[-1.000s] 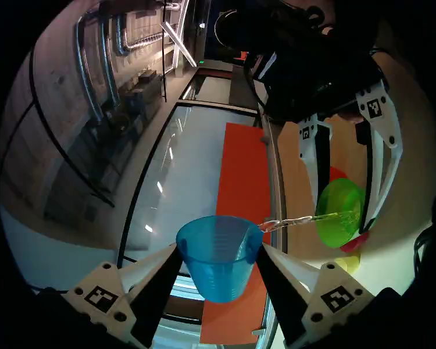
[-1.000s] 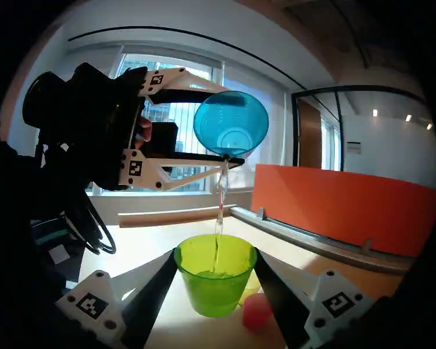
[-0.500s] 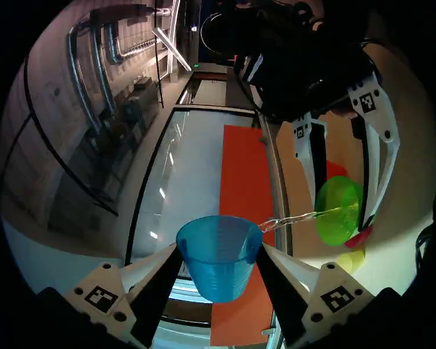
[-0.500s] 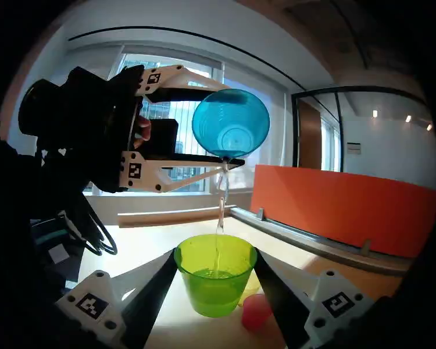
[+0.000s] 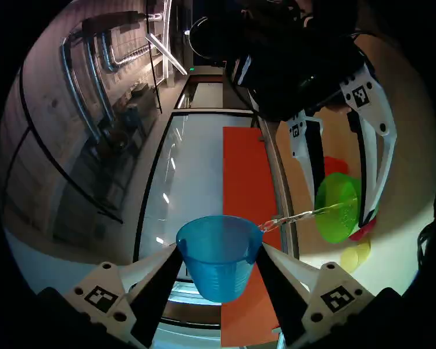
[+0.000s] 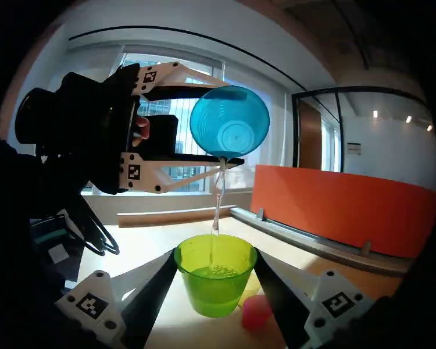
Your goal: Pour water
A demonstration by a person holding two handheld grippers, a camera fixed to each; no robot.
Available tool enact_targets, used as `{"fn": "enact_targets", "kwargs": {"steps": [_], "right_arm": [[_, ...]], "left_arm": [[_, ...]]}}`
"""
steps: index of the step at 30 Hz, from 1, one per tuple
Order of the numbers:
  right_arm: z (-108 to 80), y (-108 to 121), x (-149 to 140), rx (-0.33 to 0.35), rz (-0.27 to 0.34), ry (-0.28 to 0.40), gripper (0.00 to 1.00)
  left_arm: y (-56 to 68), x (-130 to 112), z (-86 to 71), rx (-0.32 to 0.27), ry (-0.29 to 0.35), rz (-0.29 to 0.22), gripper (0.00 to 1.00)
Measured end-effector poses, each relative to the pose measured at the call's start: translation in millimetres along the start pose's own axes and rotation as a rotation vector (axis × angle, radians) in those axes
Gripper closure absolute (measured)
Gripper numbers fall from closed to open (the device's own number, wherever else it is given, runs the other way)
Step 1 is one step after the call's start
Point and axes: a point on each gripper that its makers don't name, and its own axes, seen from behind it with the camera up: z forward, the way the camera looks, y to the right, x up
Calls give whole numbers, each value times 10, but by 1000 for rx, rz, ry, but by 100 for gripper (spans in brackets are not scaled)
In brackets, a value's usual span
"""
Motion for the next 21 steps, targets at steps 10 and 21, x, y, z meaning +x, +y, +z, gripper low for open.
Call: {"fn": "enact_targets", "kwargs": {"steps": [10,21], "right_arm": [[20,8,1,-2,0,0,8],[43,14,26,-3,0,3,8]], "left_arm": [[1,-14,-32,5,3,35,15],[57,4,-26,4,8,89,16]]}}
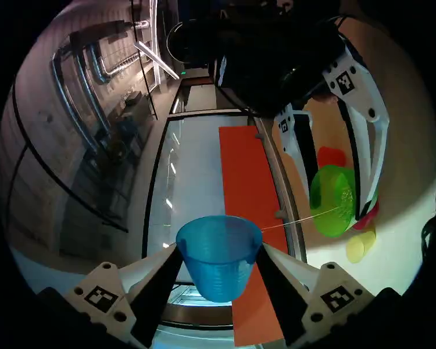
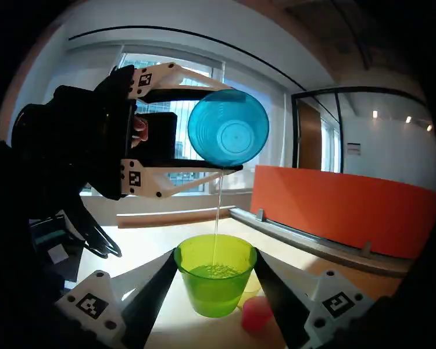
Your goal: Pour water
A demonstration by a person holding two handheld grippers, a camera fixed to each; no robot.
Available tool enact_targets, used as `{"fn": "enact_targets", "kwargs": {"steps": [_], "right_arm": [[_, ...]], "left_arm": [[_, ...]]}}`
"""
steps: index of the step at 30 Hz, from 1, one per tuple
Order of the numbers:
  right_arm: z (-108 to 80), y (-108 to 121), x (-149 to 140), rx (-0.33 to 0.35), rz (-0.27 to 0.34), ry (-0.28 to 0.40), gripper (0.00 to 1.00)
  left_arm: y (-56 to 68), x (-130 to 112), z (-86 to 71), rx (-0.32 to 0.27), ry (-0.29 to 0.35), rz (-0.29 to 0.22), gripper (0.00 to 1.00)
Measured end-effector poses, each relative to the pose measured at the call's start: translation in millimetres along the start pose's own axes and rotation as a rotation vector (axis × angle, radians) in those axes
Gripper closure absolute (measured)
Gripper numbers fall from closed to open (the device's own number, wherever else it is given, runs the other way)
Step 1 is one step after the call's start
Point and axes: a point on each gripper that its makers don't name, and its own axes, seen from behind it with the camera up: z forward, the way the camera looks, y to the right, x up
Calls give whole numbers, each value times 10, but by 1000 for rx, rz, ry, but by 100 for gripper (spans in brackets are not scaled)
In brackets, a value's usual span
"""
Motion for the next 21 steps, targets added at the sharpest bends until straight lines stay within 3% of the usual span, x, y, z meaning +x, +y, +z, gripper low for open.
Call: {"fn": "enact_targets", "kwargs": {"steps": [14,21], "right_arm": [[-26,17,32,-6,1,7,8],[-41,35,39,-9,2,11,8]], "left_arm": [[-44,30,33,4,9,76,15],[-42,43,28,4,14,47,15]]}}
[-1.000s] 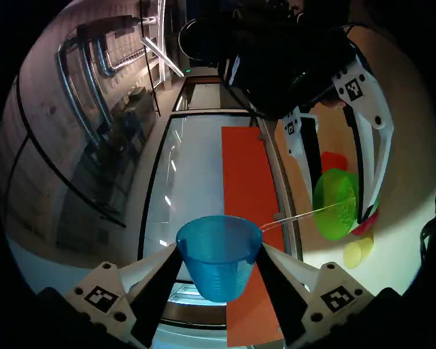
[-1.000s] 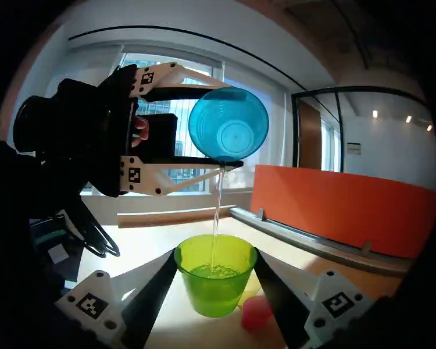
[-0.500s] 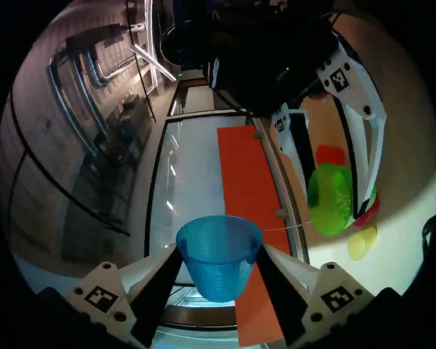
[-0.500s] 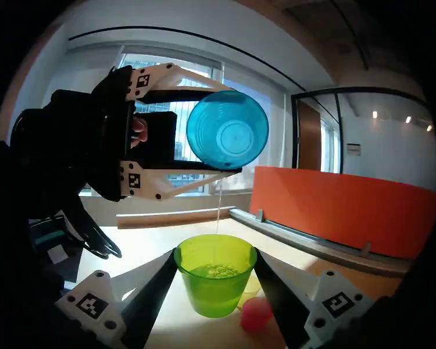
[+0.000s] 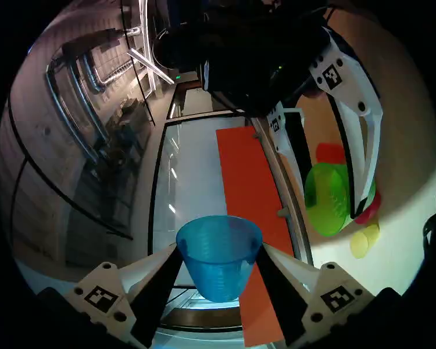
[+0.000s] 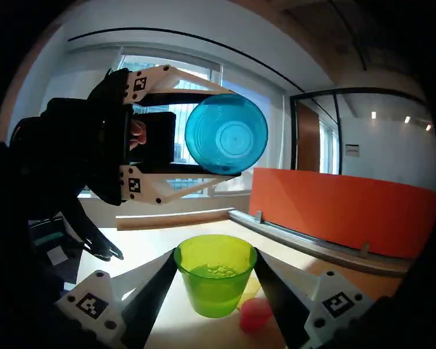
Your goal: Pour water
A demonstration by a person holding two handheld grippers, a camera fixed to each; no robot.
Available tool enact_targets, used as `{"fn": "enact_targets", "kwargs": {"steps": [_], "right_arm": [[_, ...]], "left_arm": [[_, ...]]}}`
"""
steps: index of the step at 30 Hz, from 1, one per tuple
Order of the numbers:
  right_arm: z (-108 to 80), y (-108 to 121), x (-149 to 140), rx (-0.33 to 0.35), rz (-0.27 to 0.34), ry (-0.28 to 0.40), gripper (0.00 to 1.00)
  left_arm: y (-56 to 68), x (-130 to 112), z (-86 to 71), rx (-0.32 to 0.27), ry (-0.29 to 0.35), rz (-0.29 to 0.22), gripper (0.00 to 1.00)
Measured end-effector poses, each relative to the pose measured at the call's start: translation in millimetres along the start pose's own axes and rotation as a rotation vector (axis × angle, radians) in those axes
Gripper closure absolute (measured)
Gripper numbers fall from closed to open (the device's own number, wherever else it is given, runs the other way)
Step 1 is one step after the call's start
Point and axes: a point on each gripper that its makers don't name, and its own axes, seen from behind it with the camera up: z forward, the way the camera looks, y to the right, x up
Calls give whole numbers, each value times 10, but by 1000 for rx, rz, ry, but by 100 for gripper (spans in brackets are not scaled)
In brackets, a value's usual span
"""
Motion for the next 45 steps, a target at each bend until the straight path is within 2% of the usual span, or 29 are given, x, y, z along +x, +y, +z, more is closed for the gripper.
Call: {"fn": "enact_targets", "kwargs": {"steps": [2,5,8,18,29,39,45], "right_arm": [[-5,6,2,-2,0,1,8],[-14,11,9,-4,1,3,8],[-25,23,13,-9,1,7,8],[-59,72,32,-23,10,18,8],[-79,102,55,-31,8,31,8],[-91,79,132,-32,10,43,8],[-102,52,239,-27,14,57,8]], "left_arm": [[12,-5,0,-2,3,-30,15],[20,-39,7,-2,2,-102,16],[15,-95,20,0,-2,-192,15],[90,-241,105,-11,-18,-537,16],[108,-307,105,-19,-20,-848,16],[18,-337,94,-33,31,-1202,16],[16,-375,48,-55,53,-1372,16]]}}
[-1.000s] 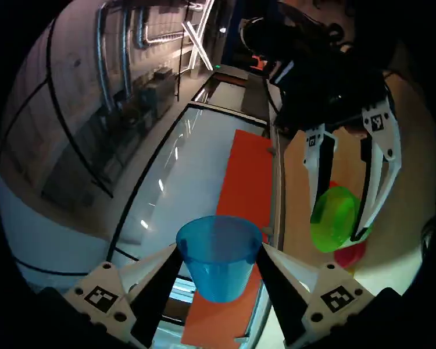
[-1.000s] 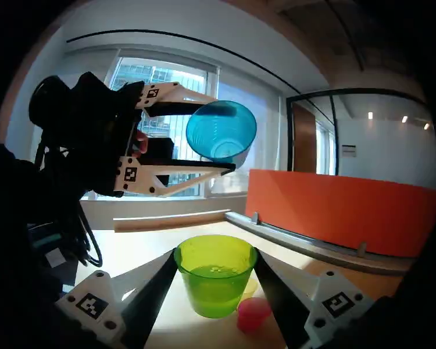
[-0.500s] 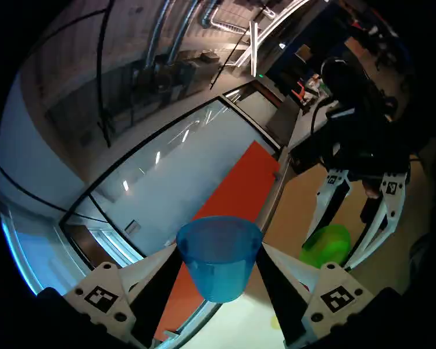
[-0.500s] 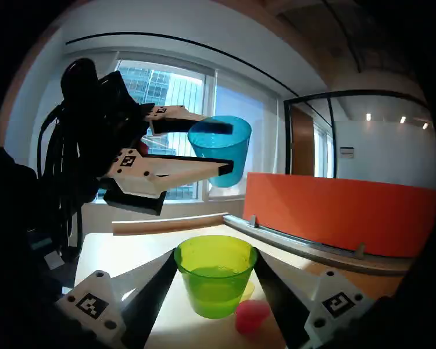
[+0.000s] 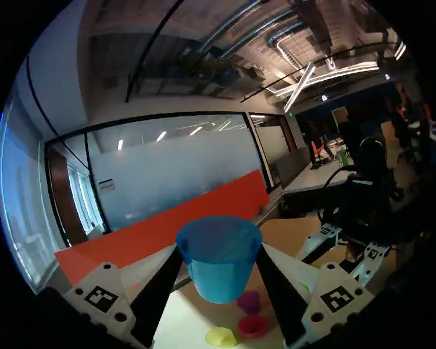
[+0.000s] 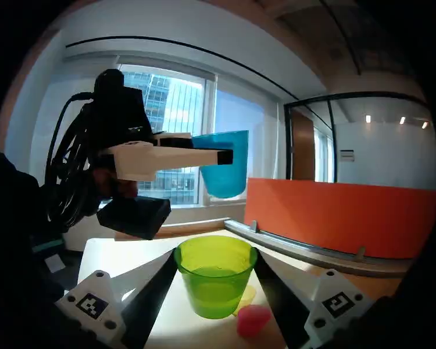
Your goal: Pour water
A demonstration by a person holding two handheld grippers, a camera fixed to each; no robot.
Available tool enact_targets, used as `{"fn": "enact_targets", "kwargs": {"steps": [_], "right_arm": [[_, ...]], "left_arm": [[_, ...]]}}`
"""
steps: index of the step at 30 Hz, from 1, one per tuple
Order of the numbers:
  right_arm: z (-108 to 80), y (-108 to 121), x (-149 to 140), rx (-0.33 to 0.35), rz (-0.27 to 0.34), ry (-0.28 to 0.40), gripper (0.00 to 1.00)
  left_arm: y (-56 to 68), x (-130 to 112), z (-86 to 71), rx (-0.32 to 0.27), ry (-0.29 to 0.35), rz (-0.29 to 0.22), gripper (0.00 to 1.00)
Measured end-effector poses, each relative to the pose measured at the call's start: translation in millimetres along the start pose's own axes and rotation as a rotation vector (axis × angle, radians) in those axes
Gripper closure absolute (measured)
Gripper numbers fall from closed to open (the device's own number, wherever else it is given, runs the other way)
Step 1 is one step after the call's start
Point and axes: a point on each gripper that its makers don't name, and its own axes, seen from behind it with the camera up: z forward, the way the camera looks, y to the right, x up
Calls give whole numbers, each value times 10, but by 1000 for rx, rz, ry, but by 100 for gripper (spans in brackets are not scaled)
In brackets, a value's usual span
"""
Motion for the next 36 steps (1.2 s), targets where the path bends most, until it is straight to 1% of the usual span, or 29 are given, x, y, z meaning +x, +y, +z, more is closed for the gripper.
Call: {"fn": "enact_targets", "kwargs": {"steps": [3,5,8,11,15,18,26,36], "right_arm": [[1,-8,27,-1,-2,1,8],[3,-16,35,-2,-3,1,8],[0,-28,42,-4,-2,0,8],[-17,-28,38,-9,-5,-5,8],[-62,4,12,-27,-9,-14,8],[-109,26,4,-38,-6,-19,8],[-258,87,7,-67,0,-27,8],[-475,284,-17,-120,3,-43,8]], "left_arm": [[2,-45,-15,-15,-6,-59,16],[8,-78,-19,-25,-10,-87,16],[2,-126,-34,-25,-19,-109,16],[-4,-153,-69,-23,-22,-112,16],[-34,-222,-144,-7,-33,-100,16],[-45,-291,-207,5,-45,-101,16],[-70,-455,-397,25,-59,-145,16],[-162,-753,-619,51,-87,-186,16]]}}
